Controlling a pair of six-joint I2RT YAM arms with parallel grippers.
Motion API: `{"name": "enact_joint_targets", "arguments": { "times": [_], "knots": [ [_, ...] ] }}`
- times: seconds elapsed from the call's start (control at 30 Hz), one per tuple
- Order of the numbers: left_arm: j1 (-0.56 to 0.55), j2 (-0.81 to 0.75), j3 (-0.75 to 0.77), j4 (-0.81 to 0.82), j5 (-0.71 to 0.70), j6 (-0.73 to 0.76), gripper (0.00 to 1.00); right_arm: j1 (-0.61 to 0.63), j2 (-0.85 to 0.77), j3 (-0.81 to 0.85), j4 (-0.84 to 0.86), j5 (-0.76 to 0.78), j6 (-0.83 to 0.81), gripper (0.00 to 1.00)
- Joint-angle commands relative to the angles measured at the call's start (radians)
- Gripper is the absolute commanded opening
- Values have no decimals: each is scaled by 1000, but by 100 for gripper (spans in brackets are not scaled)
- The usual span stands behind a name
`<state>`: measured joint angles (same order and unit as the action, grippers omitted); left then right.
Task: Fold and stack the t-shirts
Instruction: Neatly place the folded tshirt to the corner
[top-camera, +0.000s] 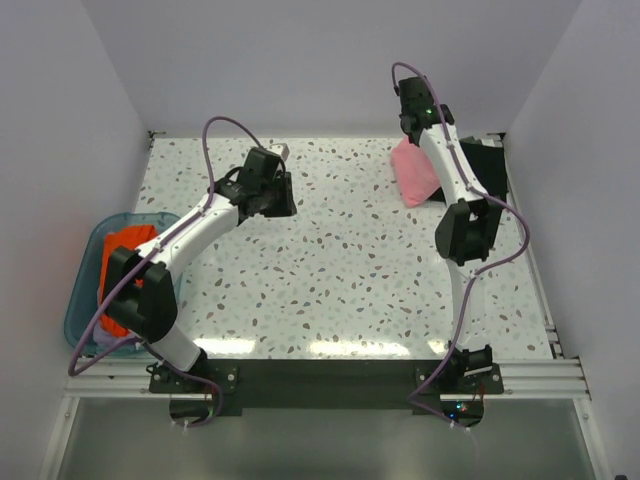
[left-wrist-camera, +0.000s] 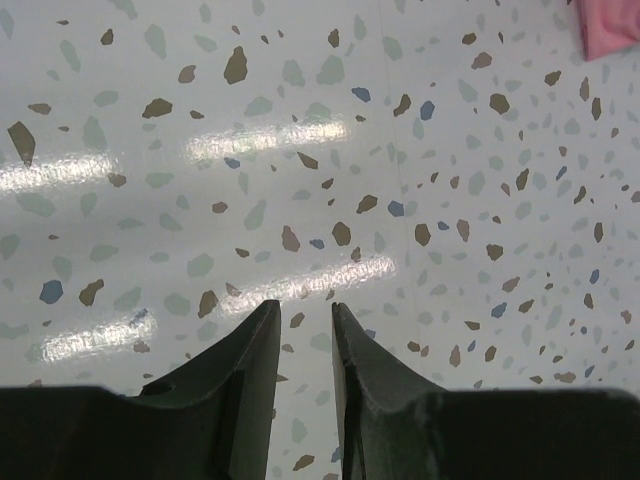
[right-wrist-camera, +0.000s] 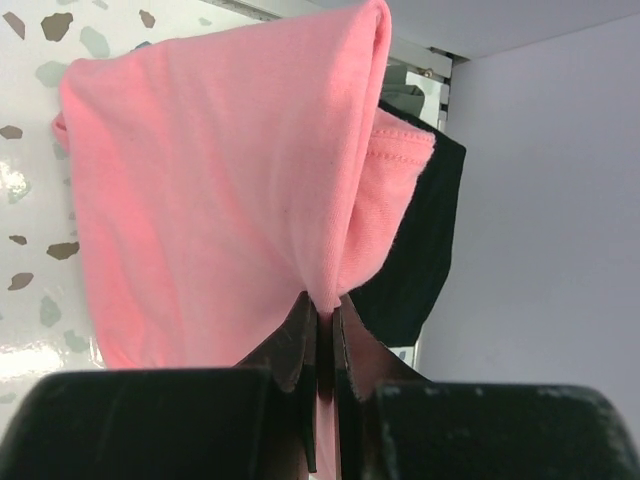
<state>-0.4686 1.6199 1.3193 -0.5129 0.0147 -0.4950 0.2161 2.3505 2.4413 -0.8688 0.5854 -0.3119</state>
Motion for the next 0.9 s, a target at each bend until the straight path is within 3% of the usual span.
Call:
{"name": "enact_joint_targets", "arguments": {
  "times": [0.0, 0.87],
  "knots": [
    [10, -5, -3, 33, 41, 30, 32, -6, -25, 71, 42, 57, -65, 0],
    [15, 17, -28, 42, 74, 32, 31, -80, -155, 84, 87, 4, -18, 0]
  ]
}}
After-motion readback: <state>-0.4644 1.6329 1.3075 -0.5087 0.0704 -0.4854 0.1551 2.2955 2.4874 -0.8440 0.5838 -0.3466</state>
